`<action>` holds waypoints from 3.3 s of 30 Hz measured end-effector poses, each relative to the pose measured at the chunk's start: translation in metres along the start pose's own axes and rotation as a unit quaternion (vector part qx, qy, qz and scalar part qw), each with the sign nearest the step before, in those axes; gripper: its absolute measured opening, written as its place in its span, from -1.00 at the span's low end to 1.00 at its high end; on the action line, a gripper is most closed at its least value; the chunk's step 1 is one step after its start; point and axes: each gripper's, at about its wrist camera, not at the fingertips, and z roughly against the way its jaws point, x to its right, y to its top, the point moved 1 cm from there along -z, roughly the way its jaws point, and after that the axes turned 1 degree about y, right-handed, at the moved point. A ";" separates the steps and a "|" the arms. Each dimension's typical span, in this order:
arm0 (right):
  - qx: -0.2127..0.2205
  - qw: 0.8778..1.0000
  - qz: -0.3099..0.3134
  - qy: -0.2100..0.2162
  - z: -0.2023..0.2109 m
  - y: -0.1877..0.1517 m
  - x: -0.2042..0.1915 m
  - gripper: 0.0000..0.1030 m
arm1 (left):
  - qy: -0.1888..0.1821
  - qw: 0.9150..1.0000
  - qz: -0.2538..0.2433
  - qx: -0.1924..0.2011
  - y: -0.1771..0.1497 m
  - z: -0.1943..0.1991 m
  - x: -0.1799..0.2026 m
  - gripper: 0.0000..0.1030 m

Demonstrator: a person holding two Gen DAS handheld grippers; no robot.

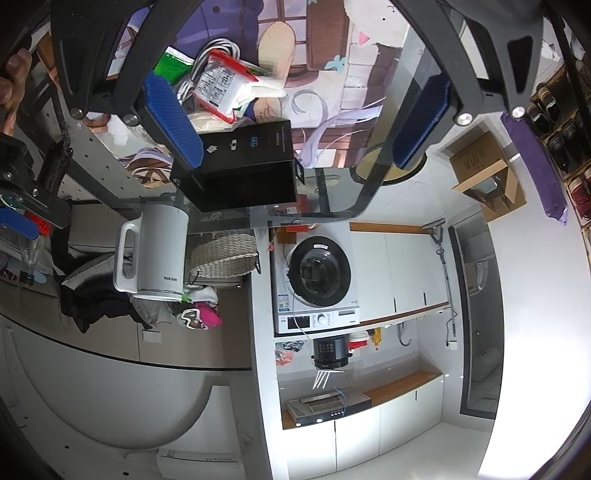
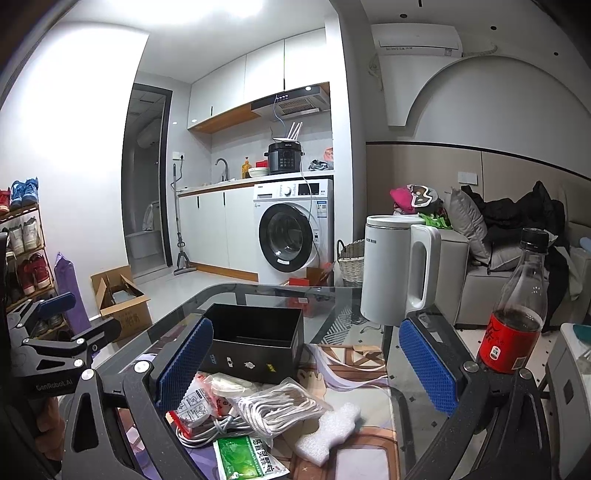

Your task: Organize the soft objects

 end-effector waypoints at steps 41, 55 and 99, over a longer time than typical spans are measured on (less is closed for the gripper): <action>-0.141 0.988 0.056 0.032 -0.050 -0.005 -0.001 0.99 | -0.033 0.997 -0.026 -0.067 0.003 -0.025 0.009 1.00; -0.328 0.944 0.001 0.048 -0.119 -0.049 0.038 0.89 | -0.067 0.975 -0.098 -0.187 -0.012 -0.075 0.036 0.86; -0.423 0.903 -0.033 0.073 -0.150 -0.099 0.032 -0.13 | -0.095 0.942 -0.113 -0.300 -0.067 -0.102 0.056 0.16</action>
